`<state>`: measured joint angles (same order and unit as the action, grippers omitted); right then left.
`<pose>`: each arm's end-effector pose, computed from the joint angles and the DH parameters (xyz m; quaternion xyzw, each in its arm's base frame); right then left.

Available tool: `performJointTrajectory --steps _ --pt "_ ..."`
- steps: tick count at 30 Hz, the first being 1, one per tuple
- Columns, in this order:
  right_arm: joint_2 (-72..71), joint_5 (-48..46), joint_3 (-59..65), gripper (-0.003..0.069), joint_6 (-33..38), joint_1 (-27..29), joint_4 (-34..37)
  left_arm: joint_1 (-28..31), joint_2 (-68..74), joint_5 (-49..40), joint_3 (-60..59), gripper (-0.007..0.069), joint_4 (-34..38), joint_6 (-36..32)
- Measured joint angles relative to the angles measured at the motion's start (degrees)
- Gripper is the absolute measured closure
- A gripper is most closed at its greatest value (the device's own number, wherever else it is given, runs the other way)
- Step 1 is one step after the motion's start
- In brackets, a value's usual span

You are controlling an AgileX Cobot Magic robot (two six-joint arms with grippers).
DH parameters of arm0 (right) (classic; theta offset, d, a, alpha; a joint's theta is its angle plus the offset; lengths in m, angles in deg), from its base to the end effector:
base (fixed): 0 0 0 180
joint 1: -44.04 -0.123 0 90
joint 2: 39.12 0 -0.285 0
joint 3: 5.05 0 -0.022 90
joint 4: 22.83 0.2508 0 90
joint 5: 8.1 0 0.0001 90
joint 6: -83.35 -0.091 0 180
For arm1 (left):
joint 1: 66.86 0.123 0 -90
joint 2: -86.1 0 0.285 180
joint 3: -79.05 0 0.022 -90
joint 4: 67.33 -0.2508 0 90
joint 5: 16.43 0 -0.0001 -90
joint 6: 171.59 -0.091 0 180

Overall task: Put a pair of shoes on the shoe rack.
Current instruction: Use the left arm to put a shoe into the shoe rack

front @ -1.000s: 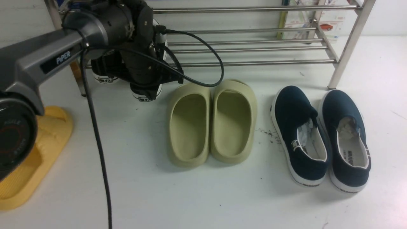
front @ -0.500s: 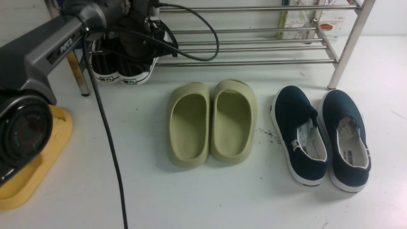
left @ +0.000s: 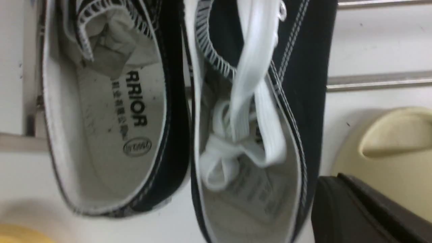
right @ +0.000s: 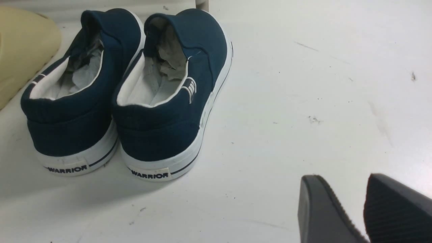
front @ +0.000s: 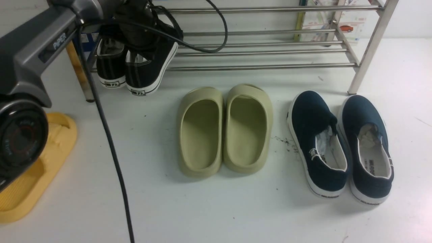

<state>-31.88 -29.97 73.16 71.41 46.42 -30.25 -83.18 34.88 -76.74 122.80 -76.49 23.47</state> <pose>0.0521 -0.0066 0.1738 0.0664 0.8018 -0.0055 0.5939 0.4623 -0.1222 0.3149 0.0276 0.9513 -0.0052 0.3070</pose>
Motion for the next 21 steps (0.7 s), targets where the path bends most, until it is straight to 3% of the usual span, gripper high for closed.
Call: performJointTrajectory --steps 7,12,16,21 --pt "0.0 0.0 0.0 0.0419 0.0 0.0 0.0 -1.2 -9.7 -10.1 -0.6 0.0638 2.8 -3.8" --pt "0.0 0.0 0.0 0.0419 0.0 0.0 0.0 -1.1 -14.5 -10.9 -10.8 0.0638 0.4 -2.5" --pt "0.0 0.0 0.0 0.0419 0.0 0.0 0.0 -1.1 -14.8 -7.3 -18.9 0.0638 -1.7 -0.9" --pt "0.0 0.0 0.0 0.0419 0.0 0.0 0.0 -1.1 -10.3 3.7 -23.9 0.0638 -2.5 -0.5"
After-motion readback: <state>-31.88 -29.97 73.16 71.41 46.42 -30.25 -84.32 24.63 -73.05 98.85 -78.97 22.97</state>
